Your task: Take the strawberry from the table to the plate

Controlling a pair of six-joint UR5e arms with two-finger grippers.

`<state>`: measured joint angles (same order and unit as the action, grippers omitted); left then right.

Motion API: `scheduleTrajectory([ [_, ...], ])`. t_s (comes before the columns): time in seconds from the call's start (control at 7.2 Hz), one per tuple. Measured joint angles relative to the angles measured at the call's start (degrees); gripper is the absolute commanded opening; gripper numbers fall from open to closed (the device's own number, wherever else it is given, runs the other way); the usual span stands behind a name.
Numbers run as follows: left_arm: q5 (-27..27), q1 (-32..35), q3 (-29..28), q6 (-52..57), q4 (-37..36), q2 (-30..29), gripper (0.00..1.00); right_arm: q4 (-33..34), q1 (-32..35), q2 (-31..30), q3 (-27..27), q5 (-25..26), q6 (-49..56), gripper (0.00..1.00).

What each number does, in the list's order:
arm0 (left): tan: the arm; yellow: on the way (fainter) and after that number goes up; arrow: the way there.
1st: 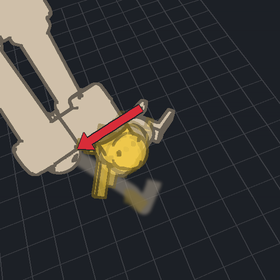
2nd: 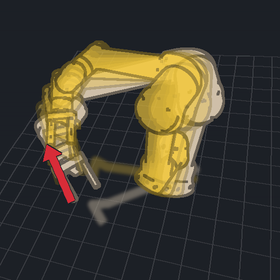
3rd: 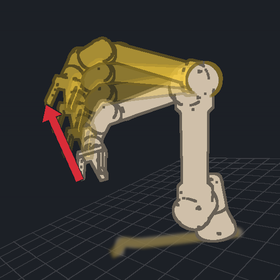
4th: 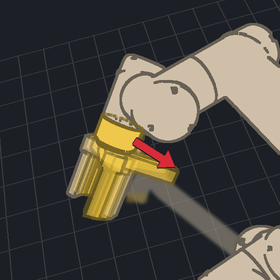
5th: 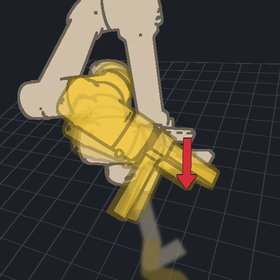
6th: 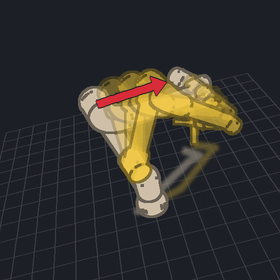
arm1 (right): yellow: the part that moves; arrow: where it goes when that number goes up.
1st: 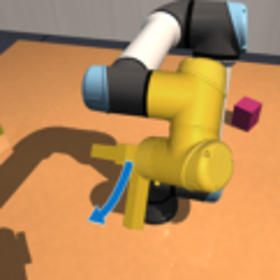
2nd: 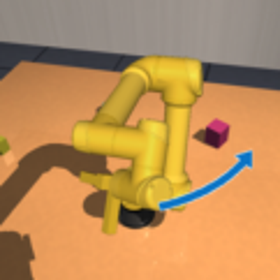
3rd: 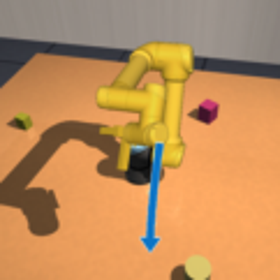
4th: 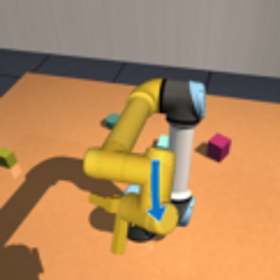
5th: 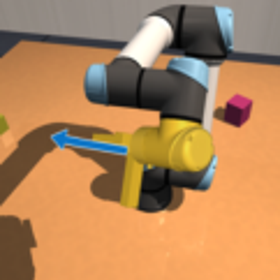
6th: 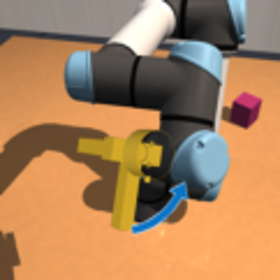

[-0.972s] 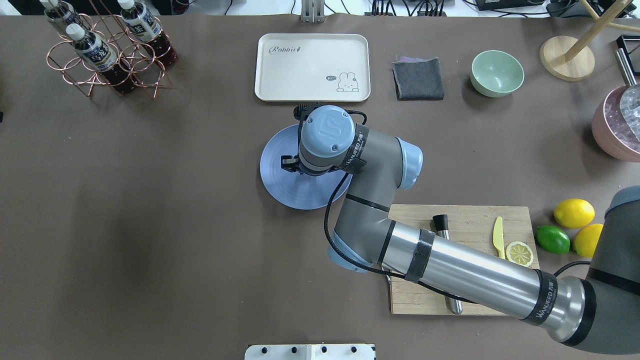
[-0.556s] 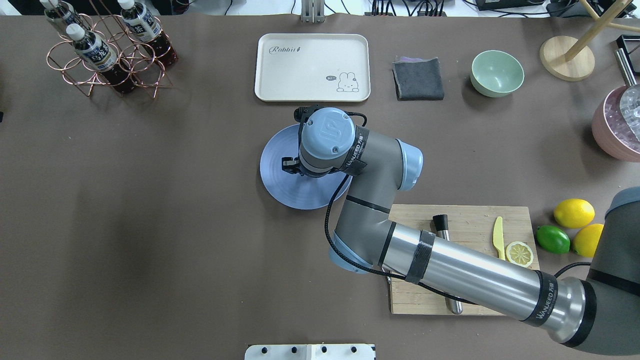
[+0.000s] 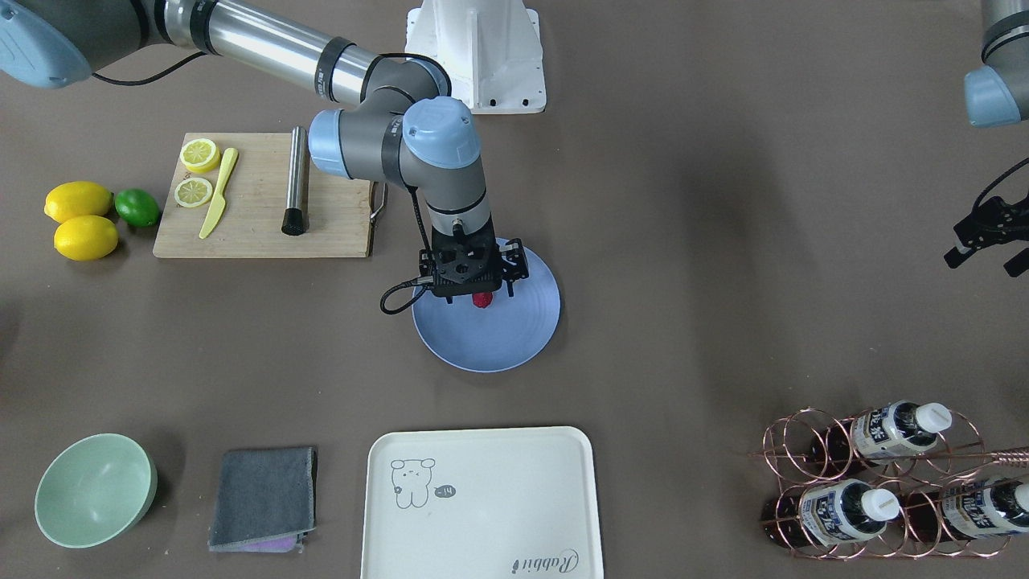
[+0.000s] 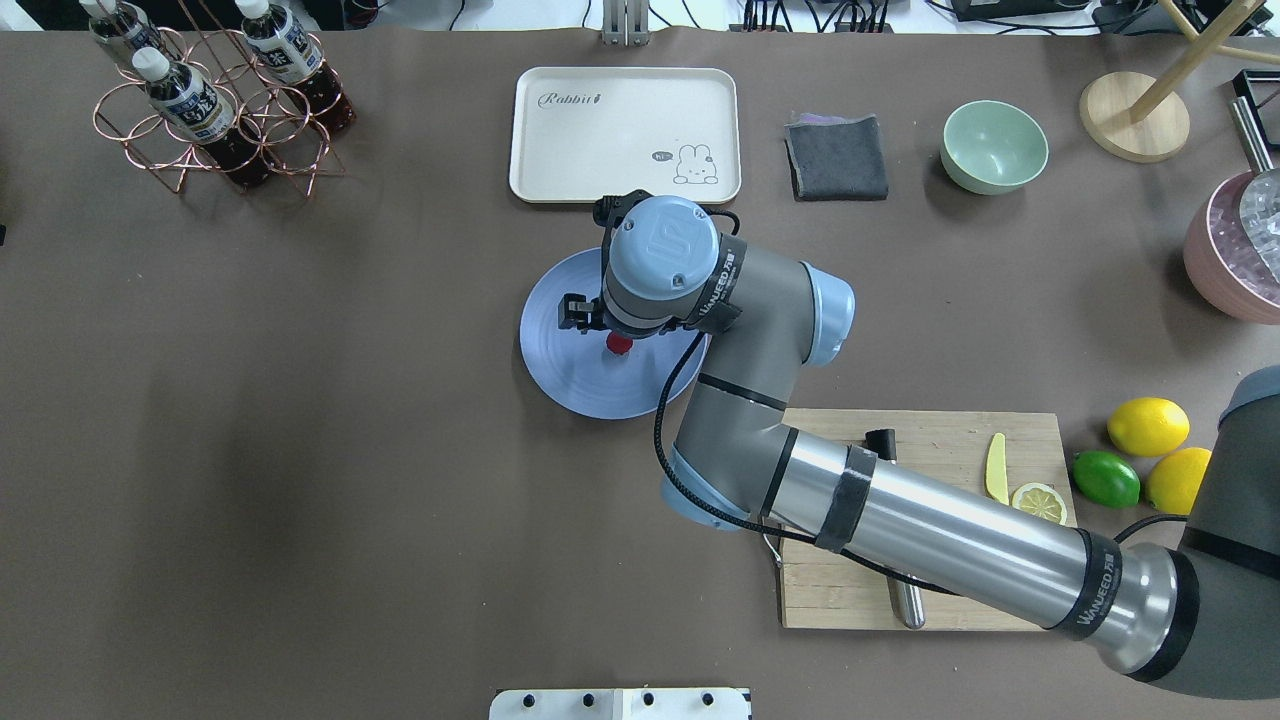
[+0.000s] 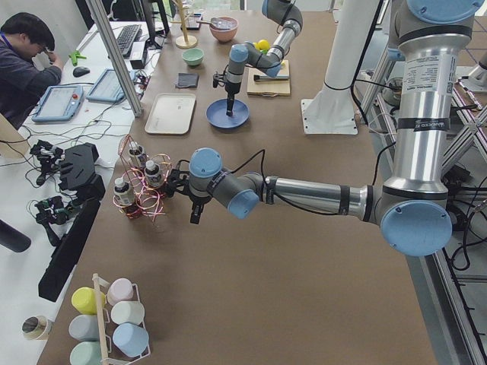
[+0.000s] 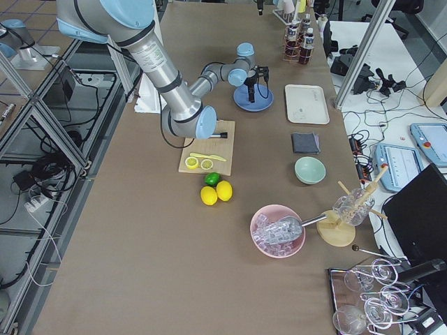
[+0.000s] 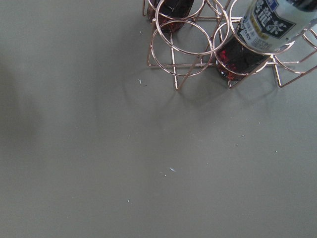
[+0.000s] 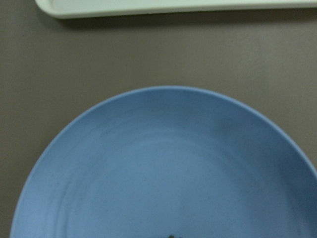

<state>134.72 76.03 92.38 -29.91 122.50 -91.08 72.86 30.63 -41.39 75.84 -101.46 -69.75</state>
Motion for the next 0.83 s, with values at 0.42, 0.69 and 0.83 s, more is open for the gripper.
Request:
scheduleTrajectory([
  [0.42, 0.3, 4.12, -0.75, 8.92, -6.9, -0.34, 0.98, 0.46, 9.76, -2.52, 0.2, -7.25, 6.77, 1.0],
  [0.69, 0.98, 9.82, -0.71, 25.27, -20.34, -1.54, 0.98, 0.57, 16.91, -7.06, 2.04, -12.67, 15.36, 1.0],
  [0.83, 0.98, 12.3, -0.76, 32.08, -26.37, -2.21, 0.98, 0.6, 20.49, -10.27, 3.52, -15.48, 20.27, 1.0],
])
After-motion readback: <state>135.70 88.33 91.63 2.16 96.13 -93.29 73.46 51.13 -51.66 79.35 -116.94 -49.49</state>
